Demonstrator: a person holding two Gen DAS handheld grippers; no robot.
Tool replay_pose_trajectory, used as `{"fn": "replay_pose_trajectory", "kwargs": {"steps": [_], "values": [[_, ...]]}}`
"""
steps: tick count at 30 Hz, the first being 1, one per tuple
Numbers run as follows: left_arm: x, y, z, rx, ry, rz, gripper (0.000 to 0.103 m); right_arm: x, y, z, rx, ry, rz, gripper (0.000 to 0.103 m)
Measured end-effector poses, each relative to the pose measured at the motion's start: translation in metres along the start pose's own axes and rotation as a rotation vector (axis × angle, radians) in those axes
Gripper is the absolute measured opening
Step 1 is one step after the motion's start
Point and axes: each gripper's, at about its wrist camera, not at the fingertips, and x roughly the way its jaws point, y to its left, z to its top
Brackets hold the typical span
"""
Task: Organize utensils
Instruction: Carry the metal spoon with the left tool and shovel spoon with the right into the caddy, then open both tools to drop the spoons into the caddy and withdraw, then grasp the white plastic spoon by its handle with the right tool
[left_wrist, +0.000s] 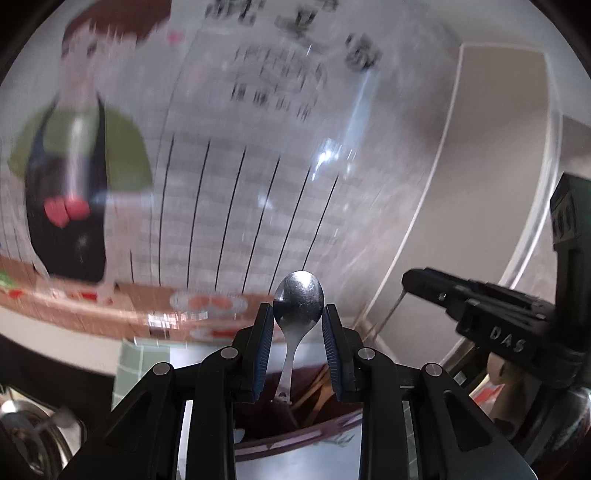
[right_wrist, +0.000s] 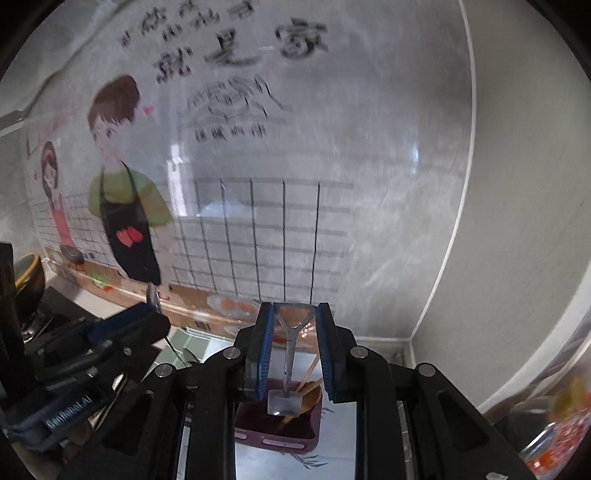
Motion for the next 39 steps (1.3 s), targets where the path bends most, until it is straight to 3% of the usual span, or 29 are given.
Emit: {"fn": "replay_pose_trajectory", "kwargs": {"steps": [10, 14, 19, 21, 23, 28, 31, 34, 39], "values": [[0.038, 0.02, -0.042, -0.027, 0.15, 0.069, 0.028, 0.061, 0.001, -0.036, 0.025, 0.14, 0.023, 0.021], [0.051, 0.028, -0.051, -0.051, 0.225, 0.094, 0.028, 0.072, 0.001, -0.043, 0.032, 0.175, 0.028, 0.021], [0.054, 0.03, -0.056, -0.05, 0.253, 0.094, 0.028, 0.073, -0.001, -0.047, 0.041, 0.203, 0.023, 0.023], [0.055, 0.029, -0.056, -0.046, 0.276, 0.079, 0.028, 0.067, -0.003, -0.047, 0.041, 0.199, 0.019, 0.031], [0.054, 0.028, -0.055, -0.042, 0.291, 0.062, 0.03, 0.055, -0.007, -0.045, 0.047, 0.172, 0.008, 0.055], [0.035, 0.022, -0.048, -0.014, 0.251, 0.097, 0.04, 0.016, -0.02, -0.047, 0.045, 0.126, -0.015, 0.064], [0.015, 0.011, -0.045, 0.009, 0.218, 0.098, 0.043, -0.007, -0.029, -0.063, 0.033, 0.119, -0.057, 0.08], [0.003, -0.007, -0.052, 0.056, 0.235, 0.011, 0.044, -0.028, -0.042, -0.101, 0.02, 0.146, -0.115, 0.083], [0.015, -0.031, -0.088, 0.094, 0.373, -0.114, 0.047, -0.029, -0.064, -0.174, 0.1, 0.309, -0.045, 0.083]]}}
